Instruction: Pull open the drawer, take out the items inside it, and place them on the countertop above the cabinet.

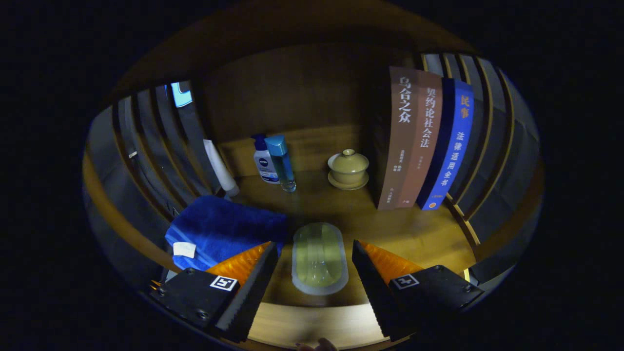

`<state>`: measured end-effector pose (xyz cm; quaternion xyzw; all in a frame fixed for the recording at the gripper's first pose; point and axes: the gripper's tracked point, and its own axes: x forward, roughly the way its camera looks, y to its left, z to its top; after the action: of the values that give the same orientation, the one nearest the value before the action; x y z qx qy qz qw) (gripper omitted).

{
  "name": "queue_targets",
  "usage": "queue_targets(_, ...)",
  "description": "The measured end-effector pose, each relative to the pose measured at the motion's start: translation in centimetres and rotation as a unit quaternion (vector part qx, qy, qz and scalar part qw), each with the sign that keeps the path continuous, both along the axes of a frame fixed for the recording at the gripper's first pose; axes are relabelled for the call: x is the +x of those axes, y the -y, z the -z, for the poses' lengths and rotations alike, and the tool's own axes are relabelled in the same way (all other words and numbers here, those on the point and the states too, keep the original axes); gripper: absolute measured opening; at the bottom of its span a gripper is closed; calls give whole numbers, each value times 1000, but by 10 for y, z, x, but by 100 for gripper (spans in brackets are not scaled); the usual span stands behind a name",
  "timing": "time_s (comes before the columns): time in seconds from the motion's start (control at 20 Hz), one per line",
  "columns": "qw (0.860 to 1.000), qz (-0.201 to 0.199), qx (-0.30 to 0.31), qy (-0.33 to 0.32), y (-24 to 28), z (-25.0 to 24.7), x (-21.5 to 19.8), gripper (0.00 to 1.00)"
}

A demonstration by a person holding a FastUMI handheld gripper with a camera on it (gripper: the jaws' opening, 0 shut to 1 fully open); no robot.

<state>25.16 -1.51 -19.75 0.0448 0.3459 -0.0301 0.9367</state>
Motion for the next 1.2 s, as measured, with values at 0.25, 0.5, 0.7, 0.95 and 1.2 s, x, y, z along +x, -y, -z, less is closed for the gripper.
queue_targets(0.25,997,-9,5,82,-16,-38,-73,100)
queue_targets(0.5,988,-25,-4,153,-24,-58,-159,99)
queue_targets(0.7,982,-9,29,189,-23,-46,-222,99)
queue_targets(0.95,980,-2,10,198,-17,-2,-279,99)
queue_targets(1.2,985,3,13,173,-16,53,-292,99)
